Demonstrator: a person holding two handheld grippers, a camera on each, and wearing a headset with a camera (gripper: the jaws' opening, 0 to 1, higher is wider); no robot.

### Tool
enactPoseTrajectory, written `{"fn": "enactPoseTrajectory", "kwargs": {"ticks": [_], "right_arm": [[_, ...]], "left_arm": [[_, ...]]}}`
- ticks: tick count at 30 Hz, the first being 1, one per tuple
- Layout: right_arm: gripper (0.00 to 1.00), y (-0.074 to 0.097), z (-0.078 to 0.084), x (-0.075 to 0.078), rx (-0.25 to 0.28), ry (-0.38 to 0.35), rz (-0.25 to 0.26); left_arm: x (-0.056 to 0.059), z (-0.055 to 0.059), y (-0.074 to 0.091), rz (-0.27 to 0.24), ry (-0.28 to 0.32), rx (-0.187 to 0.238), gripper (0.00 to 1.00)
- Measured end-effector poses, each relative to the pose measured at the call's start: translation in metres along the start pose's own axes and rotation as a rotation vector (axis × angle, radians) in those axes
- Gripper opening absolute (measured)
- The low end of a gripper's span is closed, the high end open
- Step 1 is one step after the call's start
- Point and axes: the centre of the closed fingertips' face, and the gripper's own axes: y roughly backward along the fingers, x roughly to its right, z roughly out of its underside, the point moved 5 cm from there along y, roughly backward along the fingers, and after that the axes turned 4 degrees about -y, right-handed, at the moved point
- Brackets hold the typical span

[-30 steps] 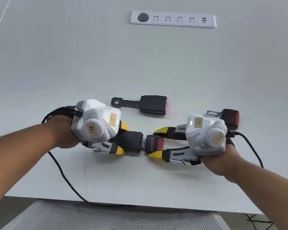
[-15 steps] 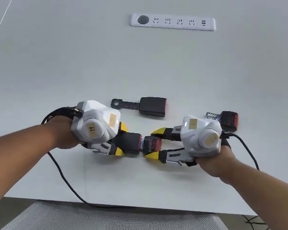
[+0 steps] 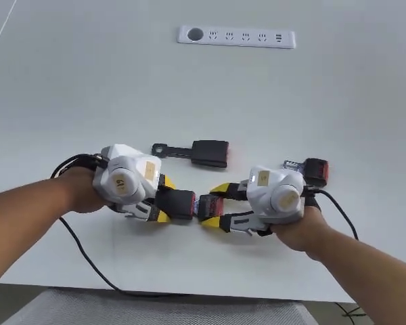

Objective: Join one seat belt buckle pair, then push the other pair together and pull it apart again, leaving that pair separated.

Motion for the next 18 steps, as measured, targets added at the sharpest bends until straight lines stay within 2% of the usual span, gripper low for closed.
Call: {"fn": "enactPoseTrajectory", "kwargs": {"ticks": [15,18], "right_arm": [[0.34,0.002,0.0012,-0.0007,0.045,-0.016,0.012],[0.34,0.0021,0.0012,-0.0008,0.051,-0.015,0.016]], "left_arm": [[0.0021,-0.0027,0.0032,0.019,-0.004,0.062,0.33],[0.0021,-0.003,0.0043,0.018,0.012,0.08,0.33]]}}
